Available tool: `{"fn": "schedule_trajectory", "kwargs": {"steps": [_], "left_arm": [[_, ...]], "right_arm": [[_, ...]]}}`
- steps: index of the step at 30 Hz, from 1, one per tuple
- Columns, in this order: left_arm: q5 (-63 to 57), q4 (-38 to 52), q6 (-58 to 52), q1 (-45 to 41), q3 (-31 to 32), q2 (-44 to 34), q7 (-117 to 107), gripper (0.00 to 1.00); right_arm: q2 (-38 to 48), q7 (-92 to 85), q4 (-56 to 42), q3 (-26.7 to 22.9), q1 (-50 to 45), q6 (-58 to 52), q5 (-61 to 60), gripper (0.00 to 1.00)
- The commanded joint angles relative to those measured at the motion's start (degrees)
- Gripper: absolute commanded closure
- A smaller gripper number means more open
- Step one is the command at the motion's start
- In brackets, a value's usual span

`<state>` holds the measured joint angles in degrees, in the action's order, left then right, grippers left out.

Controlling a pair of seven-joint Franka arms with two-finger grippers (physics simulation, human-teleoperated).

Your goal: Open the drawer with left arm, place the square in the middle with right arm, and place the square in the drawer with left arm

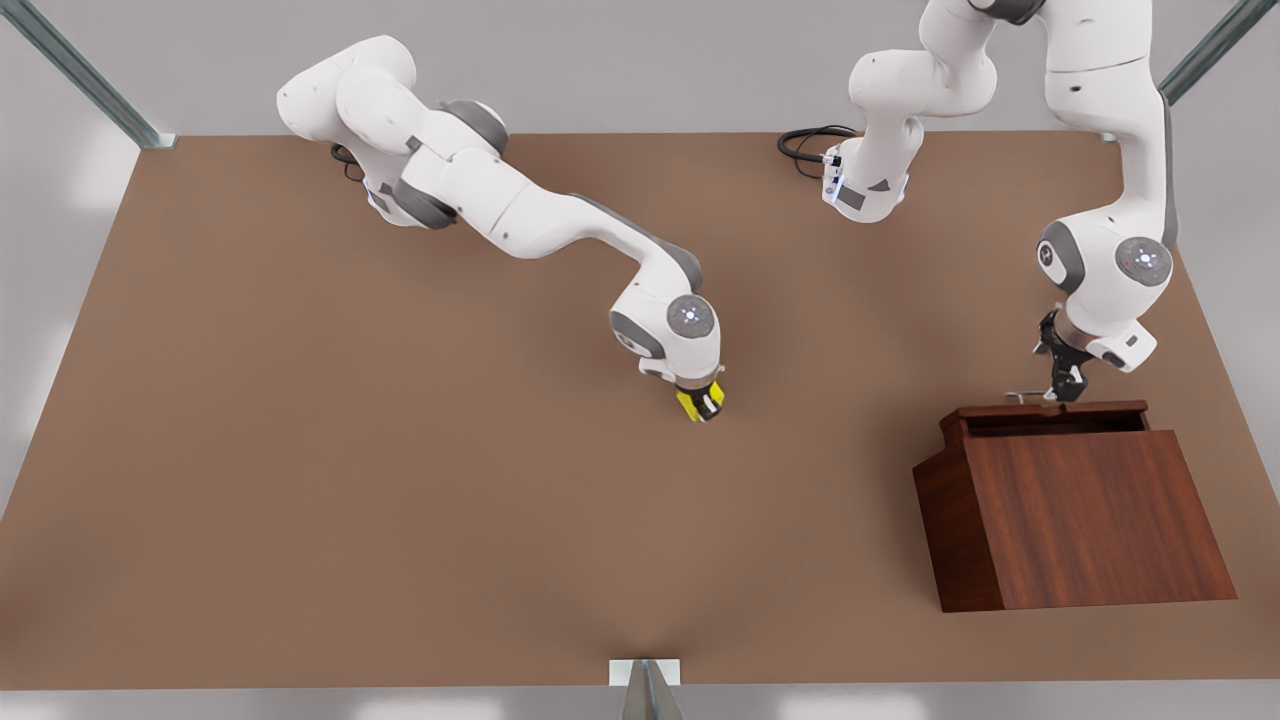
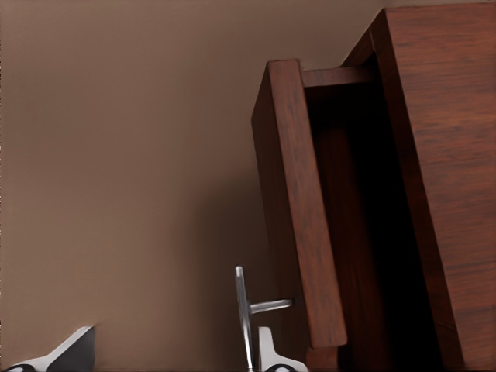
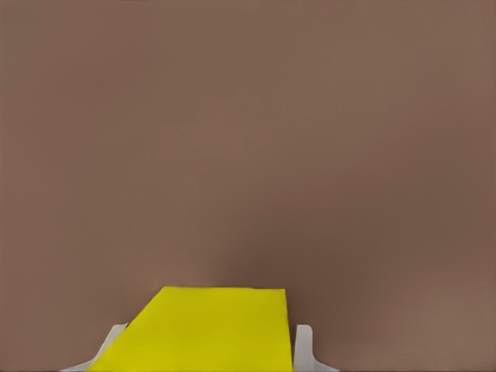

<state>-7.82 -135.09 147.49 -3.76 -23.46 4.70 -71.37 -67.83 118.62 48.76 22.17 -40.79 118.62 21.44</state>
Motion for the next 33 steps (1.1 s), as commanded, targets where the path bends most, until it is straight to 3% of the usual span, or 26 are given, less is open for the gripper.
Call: {"fn": "schedule_trajectory", "kwargs": {"steps": [1,5,8,10,11,12,20,24,26,28,33], "left_arm": [[-0.2,0.0,-0.2,0.1,0.0,0.0,0.0,0.0],[-0.3,0.0,-2.5,0.1,0.0,-0.7,-0.1,0.0],[-0.3,0.0,-3.3,0.0,0.1,-0.7,-0.1,0.0],[-0.3,0.0,-4.5,0.0,0.1,-0.8,-0.2,0.0],[-0.3,0.0,-5.3,0.0,0.1,-0.9,-0.2,0.0],[-0.3,0.0,-6.2,0.0,0.1,-1.3,-0.2,0.0],[-0.4,-0.1,-8.2,0.0,0.0,-2.3,-0.2,0.0],[-0.4,-0.1,-10.5,0.0,0.0,-2.9,-0.2,0.0],[-0.4,-0.1,-12.2,0.0,0.0,-3.7,-0.2,0.0],[-0.4,0.0,-13.5,0.0,0.0,-4.1,-0.2,0.0],[-0.6,-0.1,-14.2,0.0,0.1,-4.0,-0.3,0.0]], "right_arm": [[-0.8,0.6,-1.3,0.0,-0.5,-0.8,-0.2,0.52],[-2.3,2.2,-3.6,0.2,-1.0,-2.2,-0.1,0.51],[-2.3,0.5,-3.6,0.7,-1.0,-2.1,0.4,0.4],[-2.4,-4.5,-3.6,1.6,-1.0,-2.6,0.1,0.4],[-2.4,-4.7,-3.6,1.6,-1.0,-2.4,0.1,0.31],[-2.4,-4.8,-3.6,1.6,-0.9,-2.5,0.1,0.0],[-2.5,-4.6,-3.8,3.0,-0.6,-1.5,-0.3,0.0],[-1.8,-4.6,-8.6,3.3,-0.3,0.2,-0.4,0.0],[4.0,-5.4,-7.3,4.5,3.7,-1.2,-2.1,0.0],[13.5,-15.4,1.1,3.9,9.9,-5.8,-8.3,0.0],[13.3,-15.9,1.1,3.5,10.1,-6.6,-8.0,0.0]]}}
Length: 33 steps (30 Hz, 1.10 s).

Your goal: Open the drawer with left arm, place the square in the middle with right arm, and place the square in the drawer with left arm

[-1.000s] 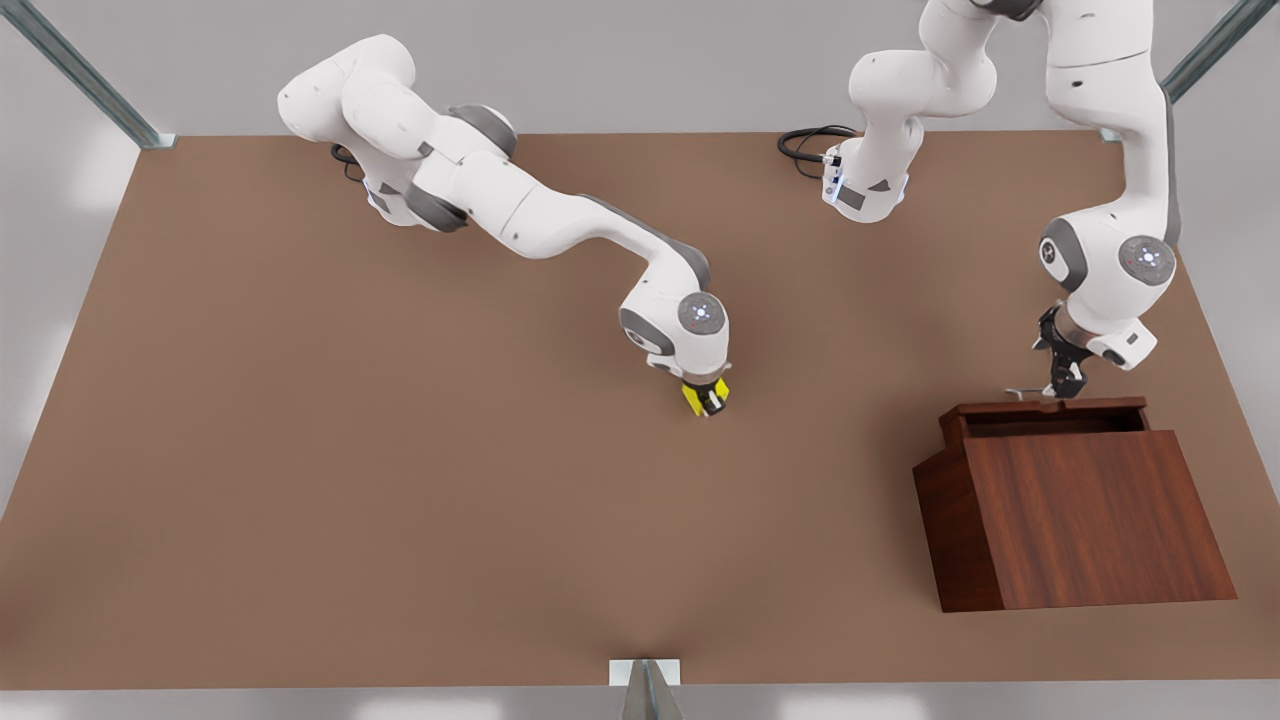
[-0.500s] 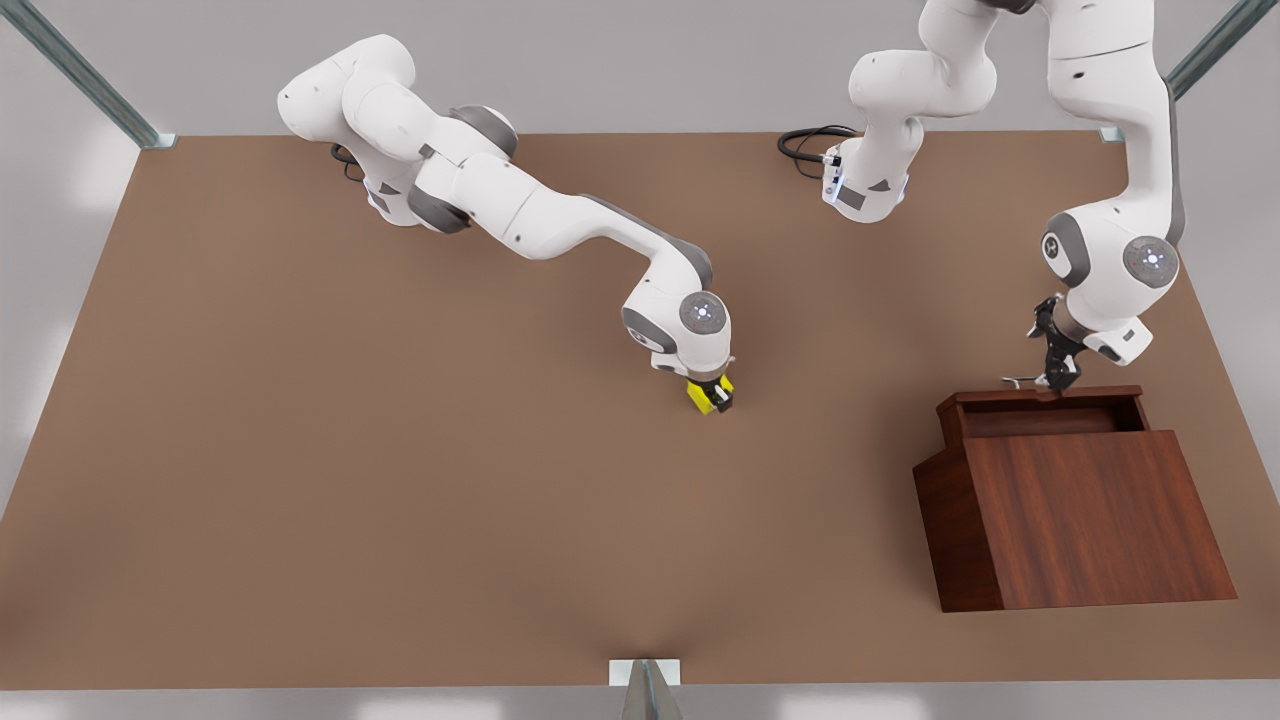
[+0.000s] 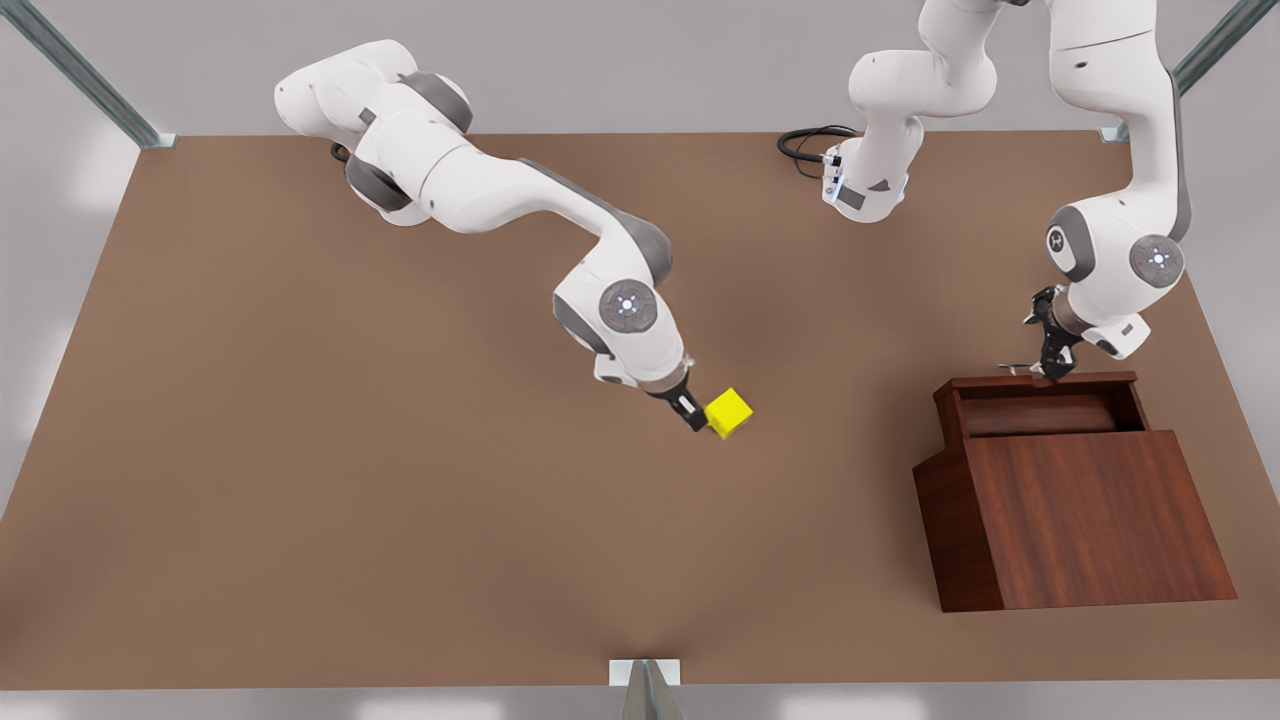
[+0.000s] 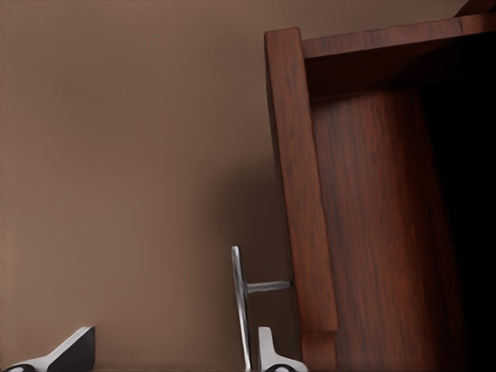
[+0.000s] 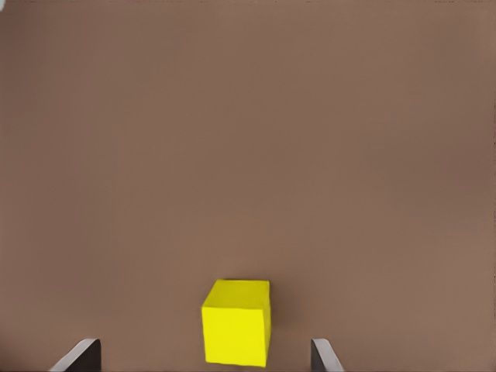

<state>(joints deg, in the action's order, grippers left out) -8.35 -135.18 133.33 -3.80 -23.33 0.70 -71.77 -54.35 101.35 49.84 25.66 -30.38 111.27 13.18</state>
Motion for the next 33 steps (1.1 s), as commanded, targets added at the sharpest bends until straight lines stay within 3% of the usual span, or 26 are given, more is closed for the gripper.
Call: {"fn": "schedule_trajectory", "kwargs": {"steps": [1,5,9,11,13,15,16,17,18,20,23,25,28,33], "left_arm": [[-0.1,0.0,0.0,0.0,-0.1,0.0,0.0,0.0],[-0.1,0.1,-2.2,0.0,-0.1,-1.1,-0.1,0.0],[-0.2,0.3,-4.5,-0.1,0.0,-2.0,-0.2,0.0],[-0.3,1.2,-10.9,-0.4,0.6,-4.9,-0.2,0.0],[-1.1,11.5,-30.2,-0.5,4.2,-6.6,-0.7,0.0],[-0.5,19.2,-38.5,-0.5,10.4,-6.7,-1.4,0.0],[-0.4,24.2,-39.1,-0.6,19.5,-5.9,-0.7,0.0],[-0.5,31.0,-40.1,-0.6,30.3,-2.1,-0.5,0.0],[-0.3,38.0,-40.3,-0.6,37.2,3.9,2.9,0.0],[0.3,45.8,-40.8,-0.6,43.5,11.1,16.8,0.0],[3.1,45.8,-39.8,-3.3,43.1,14.8,25.9,0.0],[1.6,46.8,-39.6,-6.2,43.0,18.6,17.8,0.0],[-1.4,55.3,-39.7,-8.9,42.8,27.6,0.3,0.0],[-1.4,51.7,-34.2,-10.6,42.8,27.5,-0.5,0.0]], "right_arm": [[0.0,-0.3,0.0,0.0,0.1,-0.1,-0.1,0.0],[0.0,-0.9,0.1,-0.1,0.6,-0.1,0.1,0.0],[22.0,-25.0,25.5,-0.3,15.9,-0.7,-5.4,0.0],[29.7,-41.9,29.8,-1.9,21.5,-8.5,-5.5,0.0],[37.2,-64.1,29.7,-10.6,23.4,-18.6,-5.6,0.0],[42.9,-80.7,31.2,-20.0,23.4,-20.7,-9.6,0.0],[45.6,-92.3,33.4,-25.8,23.4,-20.1,-12.3,0.0],[46.4,-102.6,33.4,-29.6,23.4,-20.7,-12.9,0.0],[46.7,-107.2,33.2,-30.8,23.6,-21.4,-12.7,0.0],[46.9,-111.0,32.9,-32.1,23.5,-23.2,-12.9,0.0],[46.6,-110.8,32.5,-32.1,23.4,-22.0,-13.0,0.0],[45.5,-110.9,30.9,-32.1,23.4,-22.6,-12.9,0.0],[44.8,-111.0,30.5,-32.1,23.4,-22.8,-12.8,0.0],[42.3,-110.8,28.5,-32.2,23.5,-22.5,-9.2,0.0]]}}
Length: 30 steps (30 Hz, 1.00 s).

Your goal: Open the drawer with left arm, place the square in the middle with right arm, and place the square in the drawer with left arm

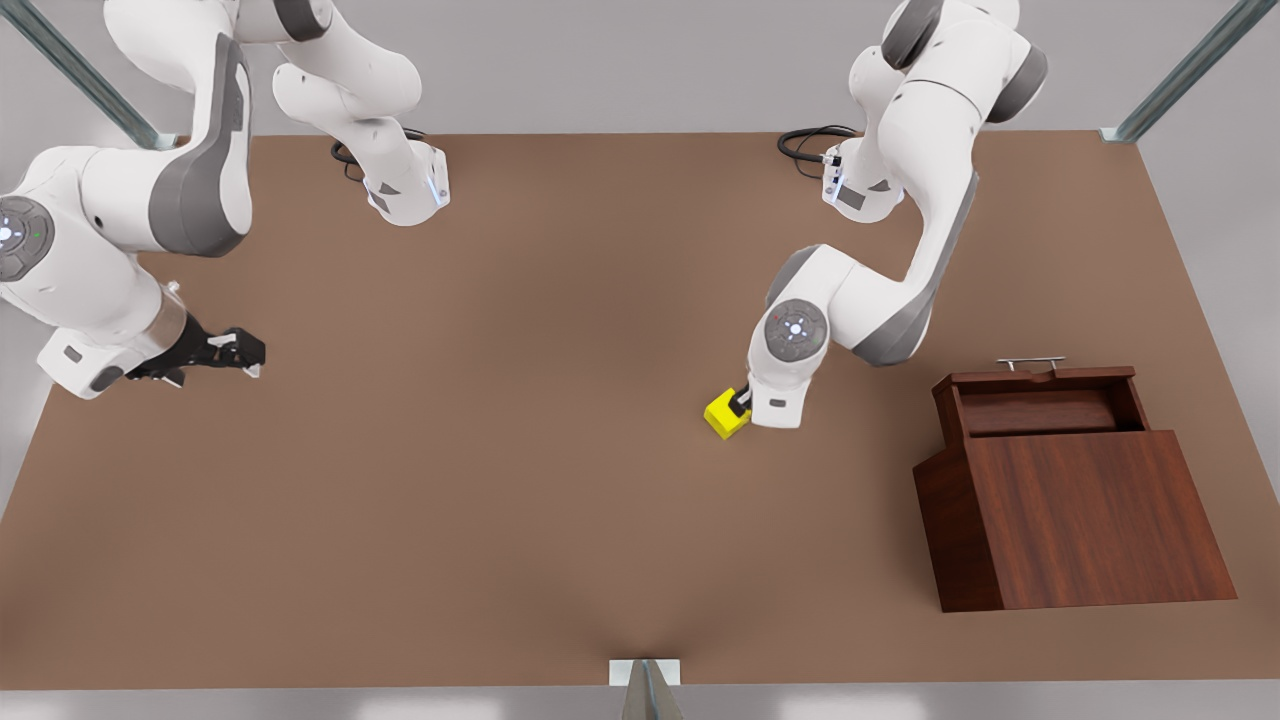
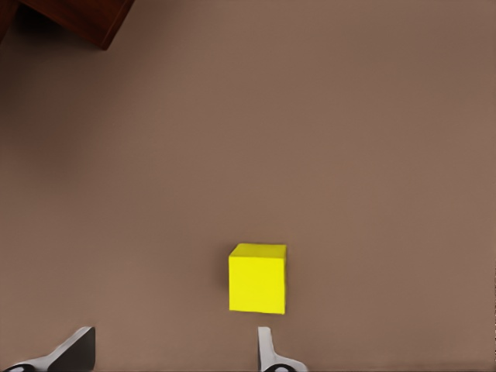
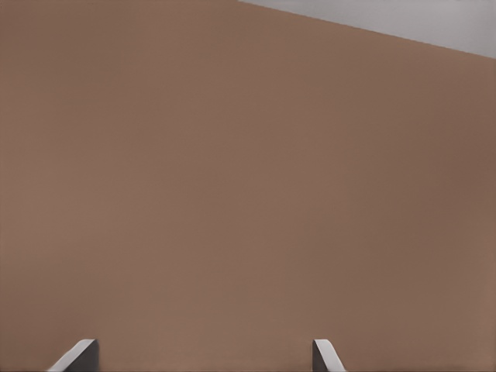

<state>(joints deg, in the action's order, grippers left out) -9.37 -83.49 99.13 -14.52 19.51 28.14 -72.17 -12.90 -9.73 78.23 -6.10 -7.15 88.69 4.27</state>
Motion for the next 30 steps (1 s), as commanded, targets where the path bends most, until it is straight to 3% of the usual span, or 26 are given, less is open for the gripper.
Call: {"fn": "schedule_trajectory", "kwargs": {"steps": [1,5,12,14,16,19,25,30], "left_arm": [[-0.3,0.0,0.0,0.0,0.0,0.0,0.1,0.0],[-0.2,-0.8,0.4,0.1,0.0,-0.5,0.5,0.0],[0.3,-2.7,0.4,0.1,0.0,-2.0,5.3,0.0],[0.8,-5.8,1.1,-0.2,0.0,-4.0,26.4,0.0],[0.9,-12.6,10.2,-2.1,0.1,-6.5,33.8,0.0],[1.1,-12.5,16.0,-2.2,0.1,-5.6,38.2,0.0],[0.3,-13.4,17.2,-2.9,0.0,-2.4,62.8,0.0],[-2.6,-15.4,21.2,-2.4,-0.2,-0.7,66.1,0.0]], "right_arm": [[-0.4,-0.1,0.0,0.1,-0.4,0.0,0.0,0.0],[-0.5,-0.1,-1.2,2.8,-0.4,-1.7,-0.1,0.0],[-0.8,0.2,-2.4,2.8,-0.4,-2.1,-0.2,0.0],[-0.8,0.2,-2.4,2.8,-0.3,-2.0,-0.2,0.0],[-0.8,0.3,-2.4,2.8,-0.3,-2.0,-0.2,0.0],[-0.8,0.3,-2.4,2.8,-0.4,-1.9,-0.2,0.0],[-0.5,0.1,-2.8,4.2,-0.3,-3.9,-0.3,0.0],[-1.1,0.2,-4.8,1.0,0.8,-8.3,-0.2,0.0]]}}
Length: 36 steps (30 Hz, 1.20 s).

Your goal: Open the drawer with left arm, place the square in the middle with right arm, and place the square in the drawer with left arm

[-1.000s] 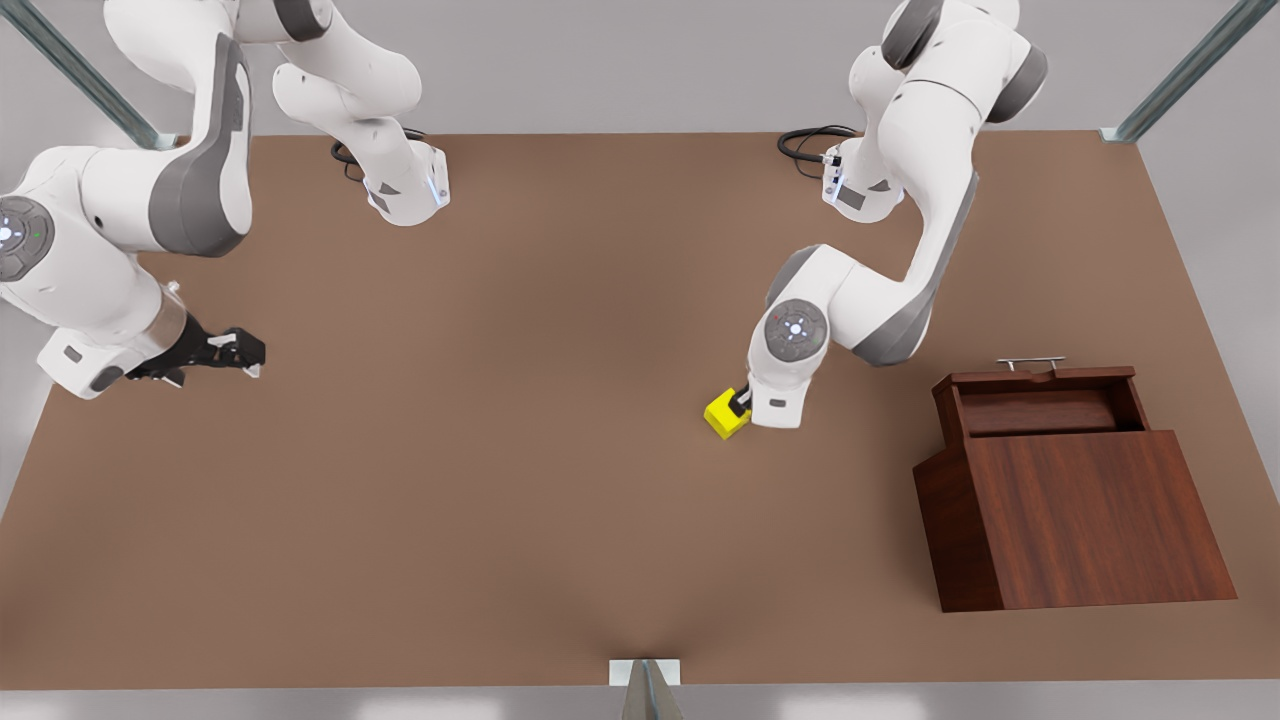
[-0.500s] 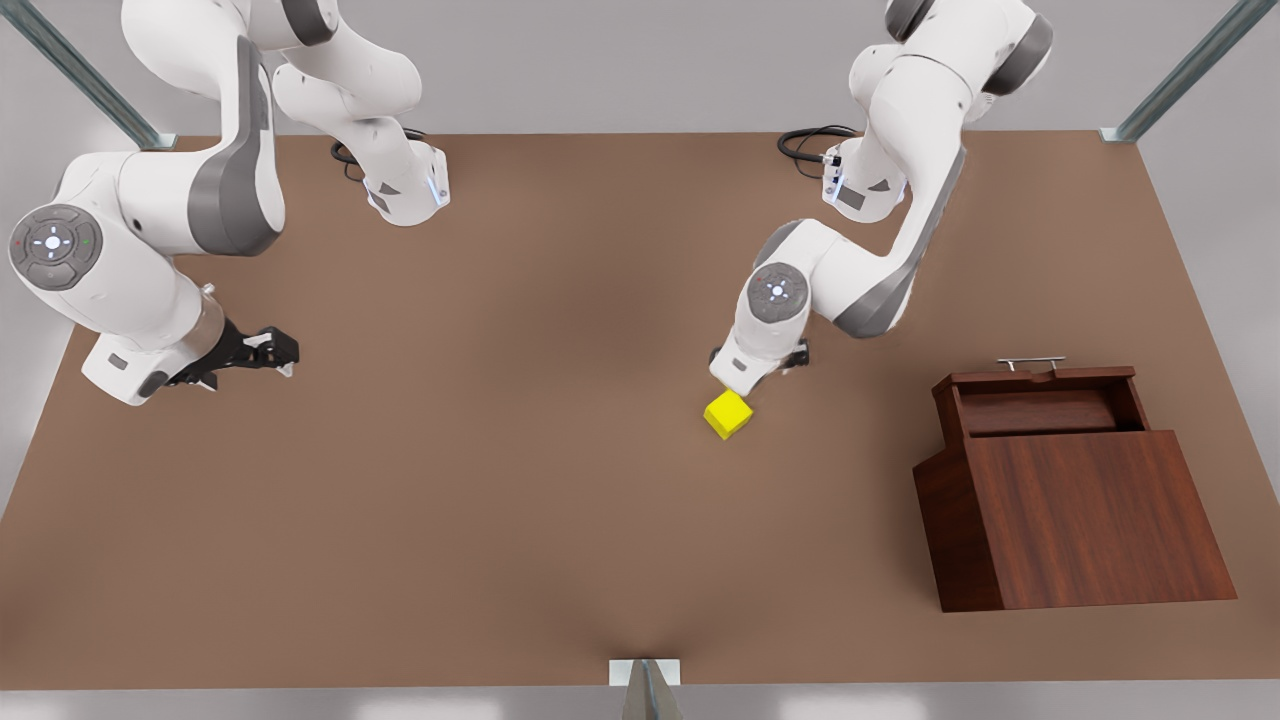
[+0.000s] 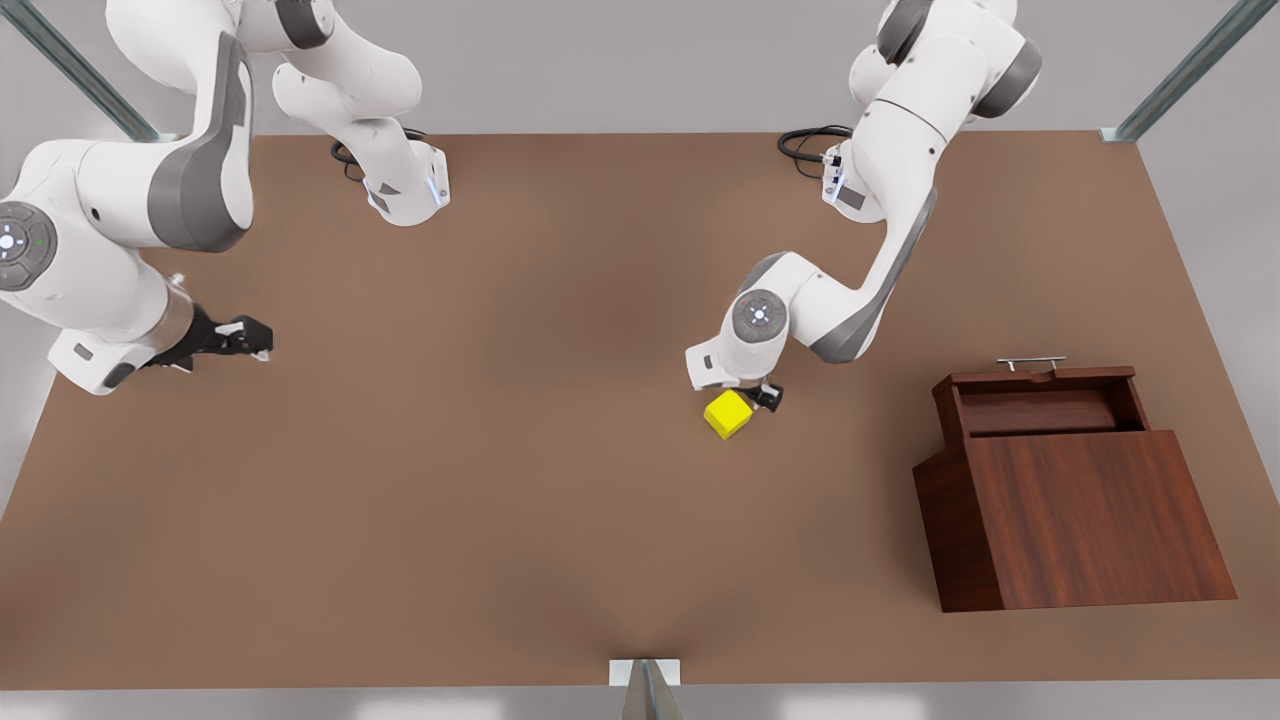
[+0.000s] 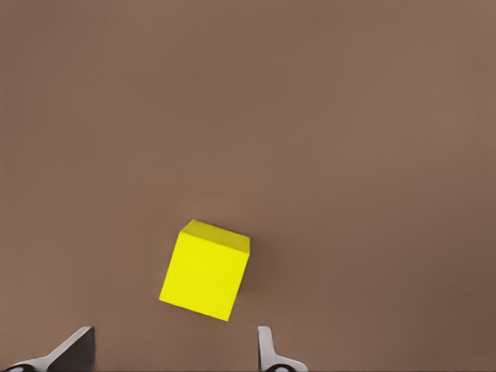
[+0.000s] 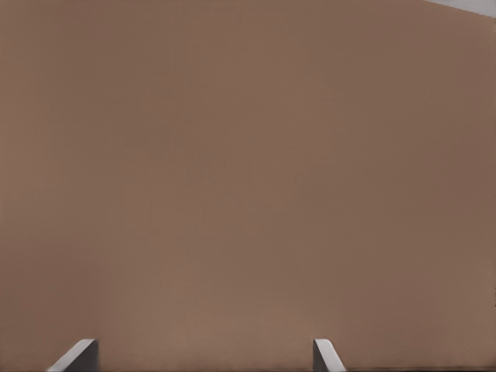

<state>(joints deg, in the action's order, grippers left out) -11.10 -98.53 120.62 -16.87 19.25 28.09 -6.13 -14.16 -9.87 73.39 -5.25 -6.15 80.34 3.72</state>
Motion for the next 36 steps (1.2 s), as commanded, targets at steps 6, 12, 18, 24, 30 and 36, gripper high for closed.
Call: {"fn": "schedule_trajectory", "kwargs": {"steps": [6,12,18,24,30,36], "left_arm": [[-1.2,1.7,0.2,0.0,-0.1,3.0,0.1,0.0],[-2.7,0.4,5.0,0.1,-0.1,5.6,3.2,0.0],[-2.6,-0.5,6.6,0.2,-0.1,6.2,7.0,0.0],[-2.8,-0.7,6.9,0.2,-0.5,7.7,7.6,0.0],[-2.8,-0.8,7.0,0.0,-0.6,9.4,7.5,0.0],[-3.1,-0.7,8.8,0.0,-0.8,11.3,7.5,0.0]], "right_arm": [[0.7,1.7,-0.2,0.1,2.1,-2.0,-0.2,0.0],[1.4,2.0,0.5,0.6,1.8,3.6,-1.5,0.0],[2.4,2.0,1.0,0.5,1.8,3.7,-1.6,0.0],[2.3,2.0,1.1,0.5,1.8,4.4,-1.7,0.0],[2.2,2.0,1.1,0.5,1.9,4.5,-2.8,0.0],[2.0,2.0,1.1,0.5,1.8,4.6,-3.1,0.0]]}}
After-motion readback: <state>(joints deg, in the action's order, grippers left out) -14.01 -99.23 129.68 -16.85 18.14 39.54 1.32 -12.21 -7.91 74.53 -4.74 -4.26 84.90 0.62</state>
